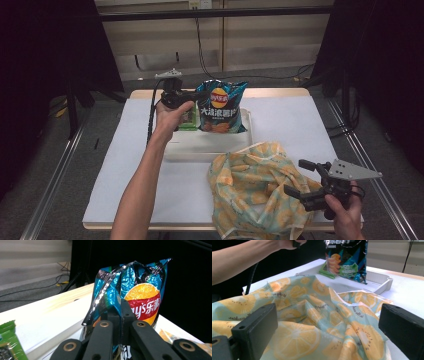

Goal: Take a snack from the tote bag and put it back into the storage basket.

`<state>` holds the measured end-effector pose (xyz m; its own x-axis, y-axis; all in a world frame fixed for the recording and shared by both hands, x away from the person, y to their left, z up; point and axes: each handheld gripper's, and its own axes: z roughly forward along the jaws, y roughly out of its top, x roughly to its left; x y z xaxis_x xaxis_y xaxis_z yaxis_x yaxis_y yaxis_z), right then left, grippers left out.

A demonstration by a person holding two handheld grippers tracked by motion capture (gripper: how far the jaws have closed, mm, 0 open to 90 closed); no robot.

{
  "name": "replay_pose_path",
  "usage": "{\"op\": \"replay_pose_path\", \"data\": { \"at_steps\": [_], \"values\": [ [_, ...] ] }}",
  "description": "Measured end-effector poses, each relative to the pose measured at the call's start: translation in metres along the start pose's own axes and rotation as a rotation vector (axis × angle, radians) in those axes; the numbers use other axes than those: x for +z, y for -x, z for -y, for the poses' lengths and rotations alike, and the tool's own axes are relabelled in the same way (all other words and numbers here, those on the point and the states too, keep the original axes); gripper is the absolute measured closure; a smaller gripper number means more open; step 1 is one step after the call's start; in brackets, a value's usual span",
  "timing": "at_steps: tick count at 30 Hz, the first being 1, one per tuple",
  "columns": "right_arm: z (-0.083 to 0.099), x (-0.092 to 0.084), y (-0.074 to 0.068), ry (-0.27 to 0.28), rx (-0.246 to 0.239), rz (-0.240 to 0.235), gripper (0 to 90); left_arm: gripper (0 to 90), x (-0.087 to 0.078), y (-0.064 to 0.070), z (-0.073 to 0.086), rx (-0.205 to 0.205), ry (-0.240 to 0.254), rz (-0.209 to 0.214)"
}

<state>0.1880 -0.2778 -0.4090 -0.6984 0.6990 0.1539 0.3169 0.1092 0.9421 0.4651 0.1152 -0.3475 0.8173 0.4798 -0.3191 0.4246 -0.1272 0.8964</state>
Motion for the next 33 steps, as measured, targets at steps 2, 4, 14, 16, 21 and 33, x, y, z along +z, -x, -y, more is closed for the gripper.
{"op": "replay_pose_path", "data": {
  "at_steps": [2, 4, 14, 16, 21, 33],
  "values": [
    [0.0, 0.0, 0.0, 0.0, -0.002, -0.001, 2.0, 89.9, 0.003, -0.005, 0.002, -0.009, -0.001, -0.005],
    [0.0, 0.001, 0.0, -0.002, -0.009, -0.002, 2.0, 89.8, 0.007, -0.011, 0.005, -0.008, -0.008, -0.016],
    [0.002, 0.003, 0.0, -0.005, -0.006, -0.003, 2.1, 89.8, 0.021, -0.022, 0.007, -0.016, -0.035, -0.044],
    [0.002, 0.004, 0.0, -0.011, -0.007, -0.004, 2.1, 89.7, 0.027, -0.023, 0.007, -0.018, -0.048, -0.046],
    [0.003, 0.003, 0.001, -0.011, -0.004, -0.006, 2.1, 89.5, 0.034, -0.025, 0.007, -0.016, -0.066, -0.057],
    [0.003, 0.004, 0.001, -0.011, -0.007, -0.009, 2.1, 89.2, 0.047, -0.034, 0.005, -0.032, -0.075, -0.089]
  ]
}}
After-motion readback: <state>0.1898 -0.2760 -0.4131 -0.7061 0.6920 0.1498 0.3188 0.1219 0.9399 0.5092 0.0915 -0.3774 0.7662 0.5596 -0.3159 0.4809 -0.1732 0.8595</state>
